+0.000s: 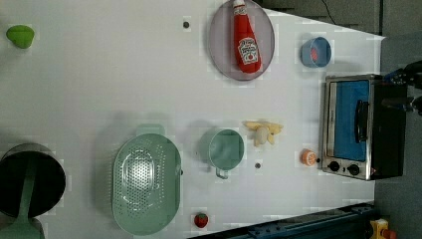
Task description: Pick banana from table and place on oven.
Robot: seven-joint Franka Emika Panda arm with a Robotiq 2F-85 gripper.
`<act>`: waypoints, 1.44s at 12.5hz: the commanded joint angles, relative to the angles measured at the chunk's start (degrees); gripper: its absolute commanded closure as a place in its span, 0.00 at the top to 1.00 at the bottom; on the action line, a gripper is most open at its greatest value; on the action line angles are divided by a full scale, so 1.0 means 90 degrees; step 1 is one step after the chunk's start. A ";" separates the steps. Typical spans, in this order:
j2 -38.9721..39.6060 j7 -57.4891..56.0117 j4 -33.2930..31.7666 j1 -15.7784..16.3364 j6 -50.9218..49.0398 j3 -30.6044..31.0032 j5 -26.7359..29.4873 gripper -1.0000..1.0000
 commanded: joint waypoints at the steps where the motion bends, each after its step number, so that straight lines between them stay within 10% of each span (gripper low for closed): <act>1: -0.2706 -0.0477 -0.1800 -0.0531 -0.1032 0.0335 0.0206 0.79; 3: -0.2703 -0.0477 -0.1810 -0.0530 -0.1032 0.0337 0.0206 1.00; 9: -0.2075 -0.0477 -0.2160 -0.0514 -0.0312 0.0373 0.0206 1.00; 18: 0.0273 -0.0477 -0.3664 -0.0502 0.3704 0.0446 0.0205 1.00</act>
